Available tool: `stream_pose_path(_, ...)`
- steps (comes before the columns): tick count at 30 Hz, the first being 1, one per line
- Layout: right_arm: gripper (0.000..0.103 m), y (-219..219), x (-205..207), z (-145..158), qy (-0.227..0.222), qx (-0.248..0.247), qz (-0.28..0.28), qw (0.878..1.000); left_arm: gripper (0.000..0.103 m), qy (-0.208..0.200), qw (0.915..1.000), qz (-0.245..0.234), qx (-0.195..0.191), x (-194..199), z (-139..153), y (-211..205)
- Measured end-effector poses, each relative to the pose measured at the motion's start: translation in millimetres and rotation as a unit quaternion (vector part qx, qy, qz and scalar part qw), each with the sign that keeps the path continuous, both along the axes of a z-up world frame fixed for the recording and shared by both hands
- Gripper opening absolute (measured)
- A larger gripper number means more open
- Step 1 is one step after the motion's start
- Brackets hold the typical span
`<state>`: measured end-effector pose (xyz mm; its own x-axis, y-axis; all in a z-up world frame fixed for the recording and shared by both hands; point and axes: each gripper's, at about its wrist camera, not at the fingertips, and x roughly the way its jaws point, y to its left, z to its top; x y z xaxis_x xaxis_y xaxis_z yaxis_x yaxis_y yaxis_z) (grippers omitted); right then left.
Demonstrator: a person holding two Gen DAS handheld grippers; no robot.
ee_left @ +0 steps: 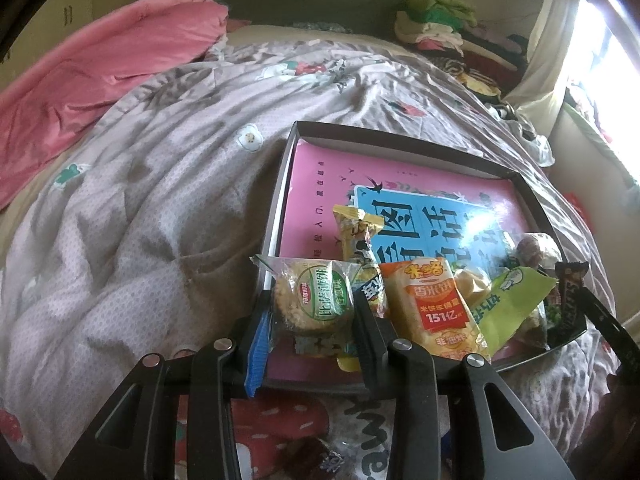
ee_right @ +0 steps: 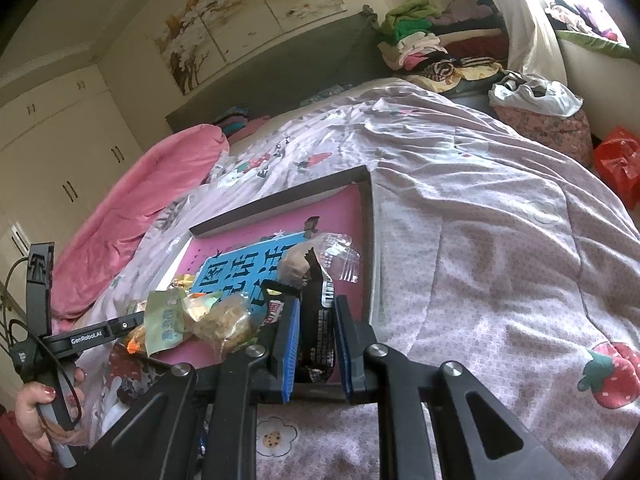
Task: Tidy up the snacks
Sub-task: 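Lower the cake into the tray with left gripper while right lowers the Snickers bar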
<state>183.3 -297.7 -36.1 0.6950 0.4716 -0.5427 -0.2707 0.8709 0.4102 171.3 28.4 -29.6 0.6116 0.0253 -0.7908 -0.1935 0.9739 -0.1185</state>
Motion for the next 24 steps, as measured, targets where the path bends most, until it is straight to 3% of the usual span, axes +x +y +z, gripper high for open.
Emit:
stream_pose_path(15,0.029,-1.1,-1.3,-0.2,0.006,0.002,-0.006,1.000,0.043,0.000,1.0000,0.002,0.000,-4.5,3.6,-0.1)
stream_pose_path(24,0.033,-1.9,-3.4,2.0,0.000,0.003,-0.008,1.000,0.052,-0.008,1.0000,-0.001,-0.002,-8.6,8.4,-2.3)
